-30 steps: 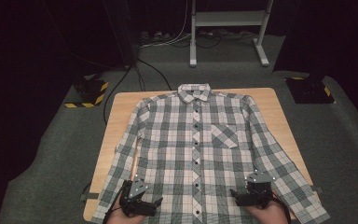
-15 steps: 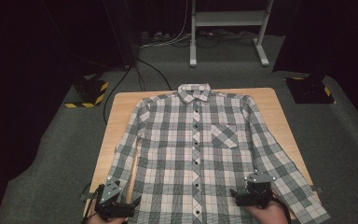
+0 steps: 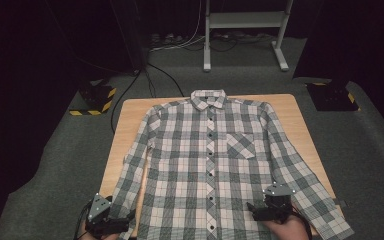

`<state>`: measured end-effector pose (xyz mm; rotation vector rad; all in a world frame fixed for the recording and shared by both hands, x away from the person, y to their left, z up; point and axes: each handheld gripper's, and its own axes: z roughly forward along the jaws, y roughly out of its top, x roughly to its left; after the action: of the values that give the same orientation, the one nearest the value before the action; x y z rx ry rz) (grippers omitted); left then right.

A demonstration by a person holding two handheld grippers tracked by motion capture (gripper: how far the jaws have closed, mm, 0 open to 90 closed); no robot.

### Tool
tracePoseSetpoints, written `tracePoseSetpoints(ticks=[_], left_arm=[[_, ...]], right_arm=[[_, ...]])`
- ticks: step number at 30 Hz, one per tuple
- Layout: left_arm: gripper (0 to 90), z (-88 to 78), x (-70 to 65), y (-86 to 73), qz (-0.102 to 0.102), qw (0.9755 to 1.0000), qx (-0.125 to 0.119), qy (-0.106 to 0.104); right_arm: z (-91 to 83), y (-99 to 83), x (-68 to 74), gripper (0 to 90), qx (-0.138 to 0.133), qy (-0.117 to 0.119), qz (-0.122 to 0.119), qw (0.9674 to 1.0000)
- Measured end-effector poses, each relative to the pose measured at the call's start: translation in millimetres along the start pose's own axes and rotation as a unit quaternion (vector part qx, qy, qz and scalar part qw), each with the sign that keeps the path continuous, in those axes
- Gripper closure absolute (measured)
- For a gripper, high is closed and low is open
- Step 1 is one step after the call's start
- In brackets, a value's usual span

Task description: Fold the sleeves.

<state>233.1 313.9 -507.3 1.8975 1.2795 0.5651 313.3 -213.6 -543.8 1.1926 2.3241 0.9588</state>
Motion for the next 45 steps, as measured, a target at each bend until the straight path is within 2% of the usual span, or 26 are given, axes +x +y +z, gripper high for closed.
tracePoseSetpoints(ticks=[4, 8, 16, 18, 19, 22, 24, 27, 28, 29, 30, 31, 32, 33, 35, 37, 40, 43, 45], left_arm=[[1.2, -2.5, 6.2, -4.4, -0.008, 1.0, -0.001, 0.006], [2.5, -4.1, 18.5, -15.4, -0.036, 0.9993, -0.004, 0.006], [9.6, -3.0, 30.2, -28.0, -0.056, 0.9983, -0.006, 0.016], [15.6, -2.8, 32.6, -30.7, -0.06, 0.998, -0.009, 0.018], [17.8, -1.5, 35.0, -33.7, -0.07, 0.9973, -0.008, 0.018], [21.8, -0.6, 37.0, -36.5, -0.075, 0.997, -0.004, 0.021], [29.8, 0.6, 39.5, -40.4, -0.085, 0.9961, 0.003, 0.026], [38.7, -0.5, 39.8, -41.9, -0.087, 0.9957, -0.001, 0.034], [38.7, -1.1, 39.4, -42.4, -0.085, 0.9957, -0.002, 0.035], [47.8, -1.3, 38.4, -43.7, -0.088, 0.9956, 0.001, 0.032], [53.3, -1.3, 38.4, -43.7, -0.088, 0.9956, 0.001, 0.032], [53.6, 0.7, 37.4, -44.8, -0.092, 0.9955, 0.002, 0.024], [58.6, 1.3, 33.2, -43.5, -0.077, 0.9964, 0.009, 0.033], [63.6, 1.4, 31.5, -42.4, -0.071, 0.9965, 0.015, 0.041], [73.8, 1.5, 30.7, -42.5, -0.069, 0.9964, 0.016, 0.047], [82.2, 1.1, 31.8, -43.9, -0.075, 0.9962, 0.012, 0.041], [87.0, 0.0, 35.3, -45.7, -0.089, 0.9954, 0.009, 0.032], [88.1, -1.3, 33.7, -43.7, -0.087, 0.9954, 0.01, 0.039], [88.2, -3.5, 32.8, -41.6, -0.087, 0.9955, 0.003, 0.038]], right_arm=[[0.0, 0.0, 0.0, 0.0, 0.0, 0.0, 0.0, 1.0], [0.0, 0.0, 0.0, 0.0, 0.0, 0.0, 0.0, 1.0], [0.0, 0.0, 0.0, 0.0, 0.0, 0.0, 0.0, 1.0], [0.0, 0.0, 0.0, 0.0, 0.0, 0.0, 0.0, 1.0], [0.0, 0.0, 0.1, 0.0, 0.0, 0.0, 0.0, 1.0], [0.0, 0.0, 0.1, 0.0, 0.0, 0.0, 0.0, 1.0], [0.0, 0.0, 0.1, 0.0, 0.0, 0.0, 0.0, 1.0], [0.0, 0.0, 0.1, 0.0, 0.0, 0.0, 0.0, 1.0], [0.0, 0.0, 0.1, 0.0, 0.0, 0.0, 0.0, 1.0], [0.0, 0.0, 0.2, 0.0, 0.0, -0.001, 0.0, 1.0], [0.0, 0.0, 0.2, 0.0, 0.0, -0.001, 0.0, 1.0], [0.0, -0.1, 0.2, 0.0, -0.001, -0.002, 0.0, 1.0], [0.0, -0.1, 0.2, 0.1, -0.001, -0.002, 0.0, 1.0], [0.0, -0.1, 0.3, 0.1, -0.001, -0.002, 0.0, 1.0], [0.0, 0.0, 0.3, 0.1, -0.001, -0.002, 0.0, 1.0], [0.0, -0.1, 0.3, 0.0, -0.001, -0.002, 0.0, 1.0], [0.0, 0.0, 0.2, 0.0, -0.001, -0.002, 0.0, 1.0], [0.0, 0.0, 0.2, 0.0, -0.001, -0.002, 0.0, 1.0], [0.0, 0.0, 0.2, 0.0, -0.001, -0.002, 0.0, 1.0]])
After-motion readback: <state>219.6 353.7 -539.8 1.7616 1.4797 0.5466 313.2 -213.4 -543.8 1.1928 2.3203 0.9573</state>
